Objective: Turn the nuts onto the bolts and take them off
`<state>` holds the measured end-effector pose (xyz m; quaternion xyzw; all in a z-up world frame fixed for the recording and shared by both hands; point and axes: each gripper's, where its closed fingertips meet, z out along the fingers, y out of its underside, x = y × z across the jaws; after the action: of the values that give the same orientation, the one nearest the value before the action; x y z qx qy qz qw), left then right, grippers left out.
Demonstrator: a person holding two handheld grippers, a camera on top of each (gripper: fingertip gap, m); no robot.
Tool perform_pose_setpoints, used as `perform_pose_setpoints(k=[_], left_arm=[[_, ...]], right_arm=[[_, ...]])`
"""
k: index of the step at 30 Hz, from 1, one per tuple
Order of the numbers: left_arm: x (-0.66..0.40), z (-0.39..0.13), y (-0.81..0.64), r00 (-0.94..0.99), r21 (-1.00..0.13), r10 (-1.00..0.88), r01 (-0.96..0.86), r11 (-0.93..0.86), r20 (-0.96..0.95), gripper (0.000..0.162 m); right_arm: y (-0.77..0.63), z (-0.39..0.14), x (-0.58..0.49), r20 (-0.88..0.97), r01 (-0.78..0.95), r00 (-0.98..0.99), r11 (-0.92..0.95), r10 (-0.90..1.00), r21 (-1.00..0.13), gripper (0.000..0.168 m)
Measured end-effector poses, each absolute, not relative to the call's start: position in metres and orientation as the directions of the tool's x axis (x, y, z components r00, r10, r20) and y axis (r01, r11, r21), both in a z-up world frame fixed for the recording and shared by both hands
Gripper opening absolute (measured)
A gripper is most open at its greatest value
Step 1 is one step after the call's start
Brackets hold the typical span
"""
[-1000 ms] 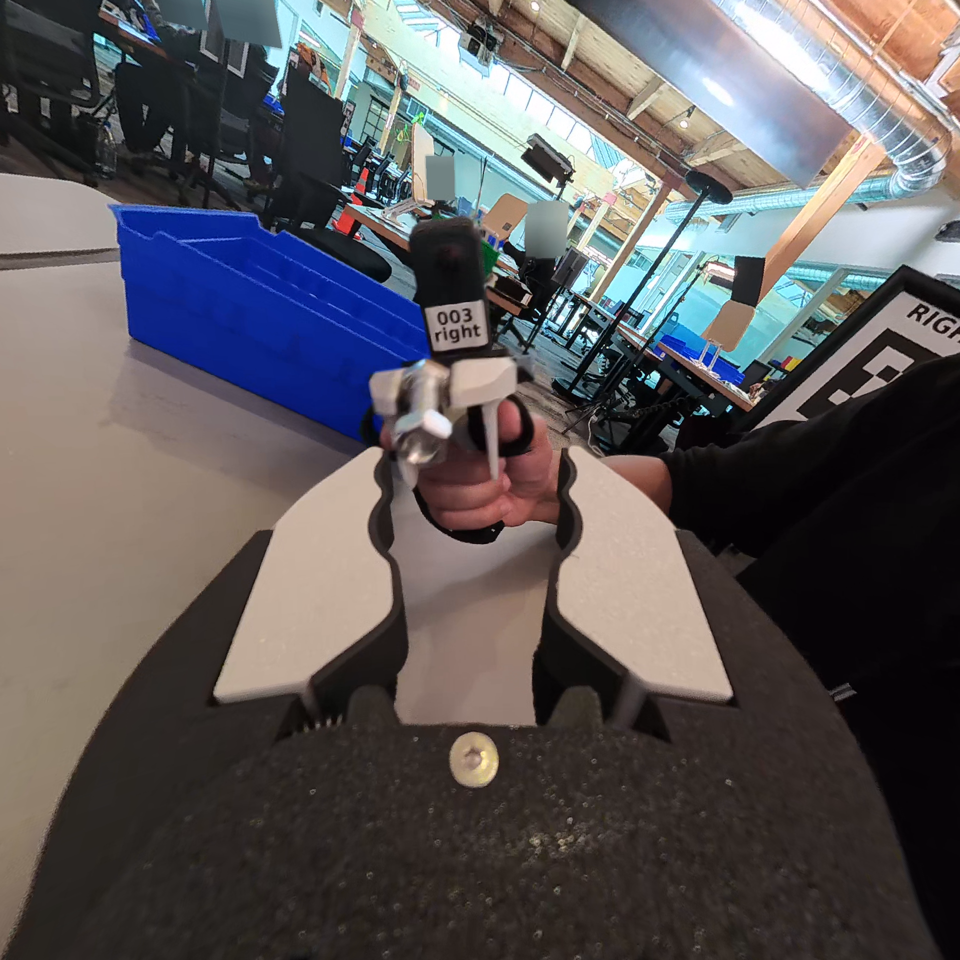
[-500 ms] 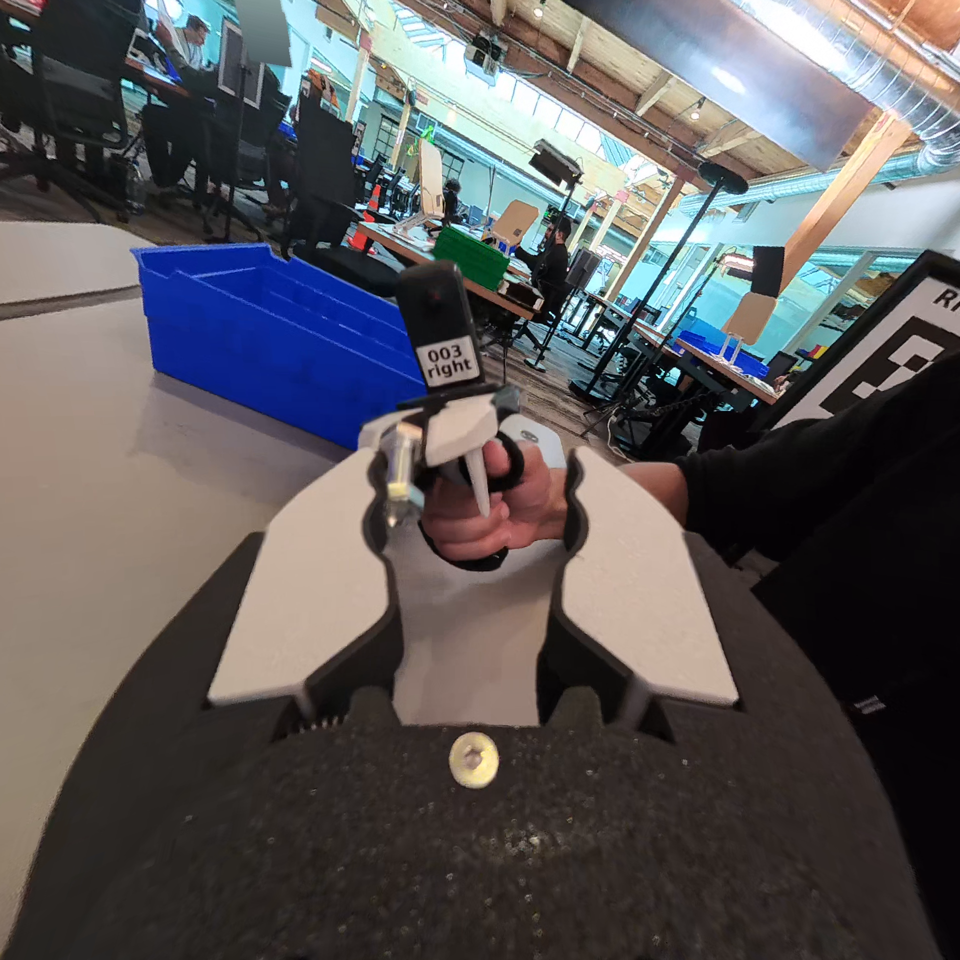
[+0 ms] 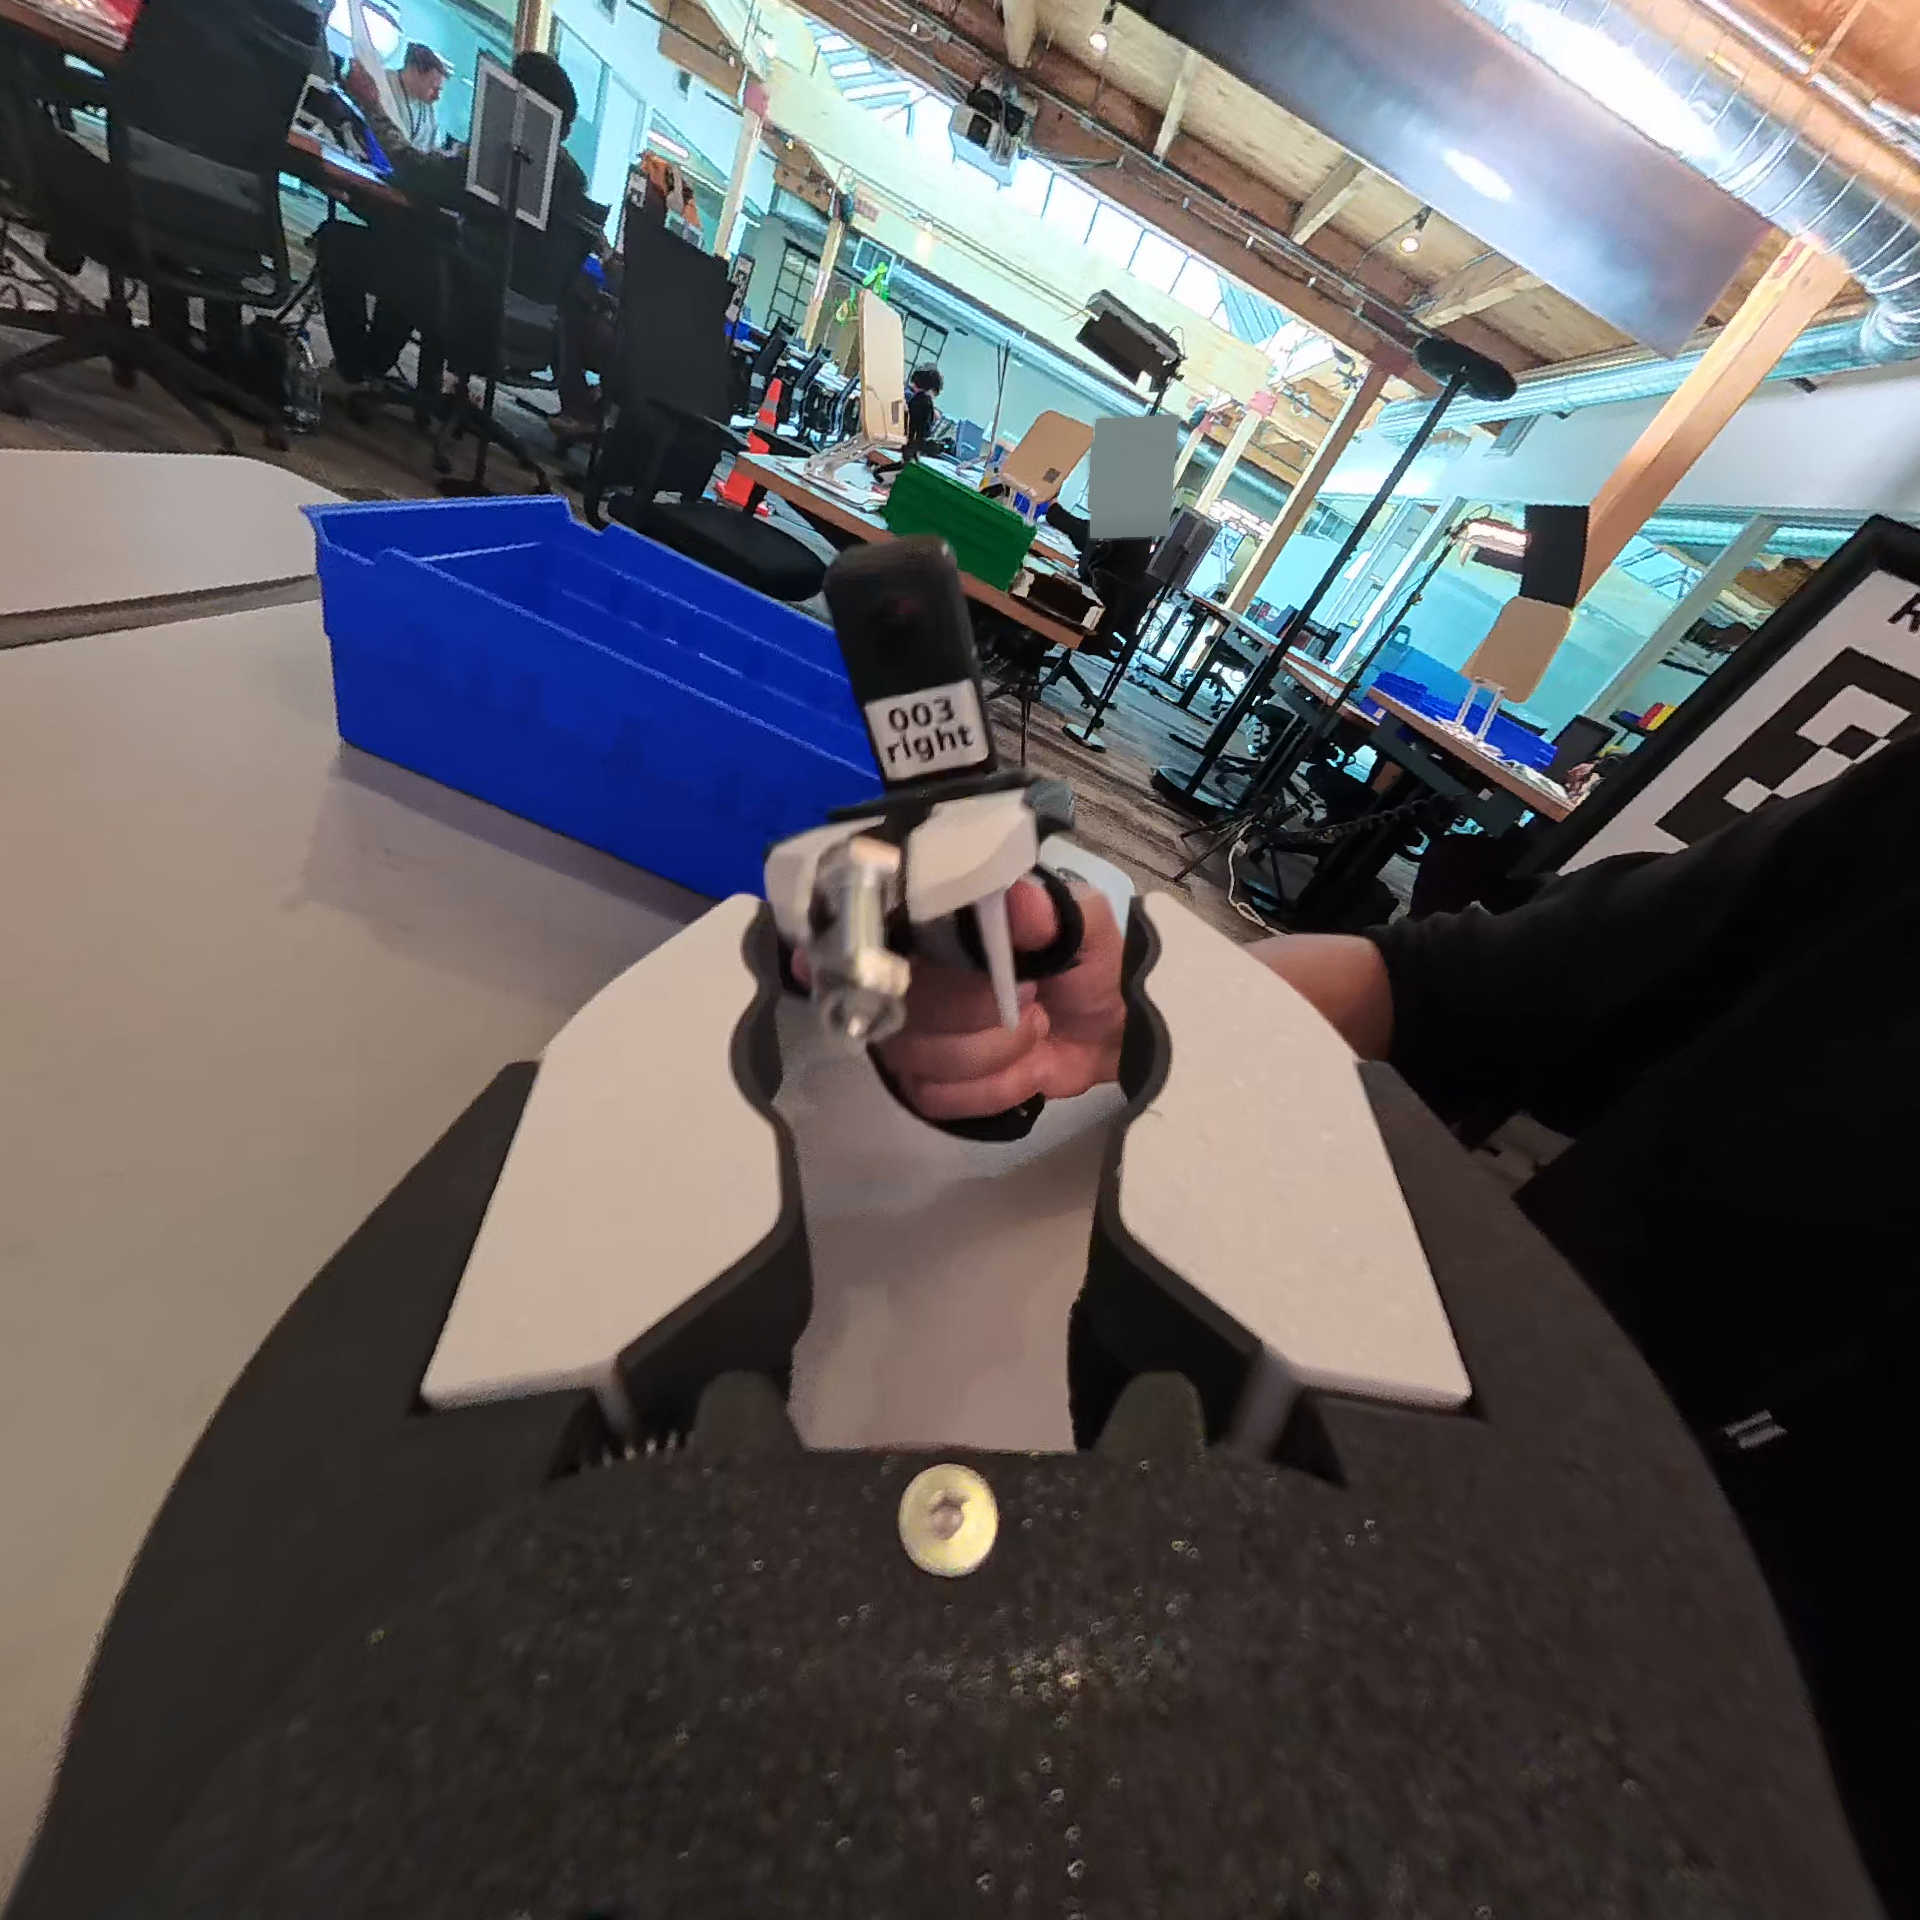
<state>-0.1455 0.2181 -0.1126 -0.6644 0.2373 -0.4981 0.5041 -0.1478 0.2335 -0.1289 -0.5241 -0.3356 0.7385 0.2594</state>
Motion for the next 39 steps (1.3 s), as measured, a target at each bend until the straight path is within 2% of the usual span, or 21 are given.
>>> perform_pose_setpoints(k=[5,7,8,9,10,16,18,20,21,23,28,30,32,33,35,39], left_arm=[[-0.139,-0.121,0.216,0.367,-0.894,-0.815,0.176,-0.412,0.448,0.064],[-0.137,-0.117,0.217,0.38,-0.9,-0.816,0.176,-0.399,0.436,0.073],[-0.139,-0.114,0.217,0.388,-0.905,-0.818,0.177,-0.387,0.425,0.073],[-0.14,-0.109,0.215,0.372,-0.909,-0.829,0.187,-0.373,0.417,0.063],[-0.143,-0.106,0.215,0.368,-0.906,-0.828,0.201,-0.373,0.423,0.062],[-0.142,-0.12,0.218,0.377,-0.89,-0.806,0.185,-0.417,0.456,0.066],[-0.139,-0.118,0.218,0.378,-0.897,-0.814,0.178,-0.404,0.441,0.066],[-0.139,-0.111,0.218,0.387,-0.904,-0.816,0.19,-0.384,0.428,0.073],[-0.139,-0.105,0.214,0.359,-0.904,-0.83,0.204,-0.376,0.426,0.063],[-0.144,-0.102,0.216,0.368,-0.901,-0.823,0.222,-0.373,0.432,0.063],[-0.145,-0.117,0.22,0.381,-0.889,-0.804,0.208,-0.407,0.457,0.065],[-0.14,-0.117,0.219,0.384,-0.897,-0.811,0.189,-0.4,0.442,0.065],[-0.138,-0.111,0.219,0.393,-0.903,-0.813,0.197,-0.382,0.43,0.075],[-0.139,-0.106,0.216,0.379,-0.908,-0.826,0.203,-0.366,0.418,0.064],[-0.142,-0.101,0.216,0.376,-0.905,-0.824,0.219,-0.365,0.424,0.064],[-0.146,-0.115,0.221,0.396,-0.893,-0.801,0.211,-0.396,0.449,0.067]], right_arm=[[0.243,-0.111,-0.149,-0.568,-0.075,-0.315,-0.617,0.76,-0.784,0.017],[0.245,-0.121,-0.149,-0.587,-0.068,-0.305,-0.632,0.75,-0.772,0.017],[0.243,-0.128,-0.149,-0.602,-0.051,-0.303,-0.643,0.739,-0.764,0.017],[0.241,-0.134,-0.148,-0.607,-0.036,-0.289,-0.642,0.74,-0.766,0.017],[0.238,-0.137,-0.147,-0.608,-0.032,-0.291,-0.642,0.739,-0.766,0.017],[0.242,-0.108,-0.147,-0.565,-0.09,-0.324,-0.619,0.759,-0.78,0.017],[0.245,-0.115,-0.15,-0.579,-0.079,-0.305,-0.626,0.756,-0.776,0.017],[0.243,-0.129,-0.15,-0.601,-0.06,-0.295,-0.643,0.742,-0.764,0.017],[0.241,-0.137,-0.15,-0.611,-0.041,-0.282,-0.646,0.74,-0.763,0.017],[0.237,-0.139,-0.148,-0.62,-0.037,-0.298,-0.658,0.725,-0.752,0.017],[0.242,-0.106,-0.148,-0.567,-0.1,-0.33,-0.625,0.755,-0.774,0.017],[0.245,-0.111,-0.151,-0.575,-0.089,-0.312,-0.626,0.756,-0.775,0.017],[0.244,-0.125,-0.151,-0.597,-0.074,-0.302,-0.643,0.743,-0.762,0.017],[0.244,-0.133,-0.15,-0.616,-0.059,-0.292,-0.657,0.731,-0.752,0.017],[0.241,-0.137,-0.148,-0.628,-0.053,-0.296,-0.669,0.72,-0.742,0.017],[0.241,-0.109,-0.147,-0.579,-0.095,-0.334,-0.638,0.744,-0.764,0.017]])
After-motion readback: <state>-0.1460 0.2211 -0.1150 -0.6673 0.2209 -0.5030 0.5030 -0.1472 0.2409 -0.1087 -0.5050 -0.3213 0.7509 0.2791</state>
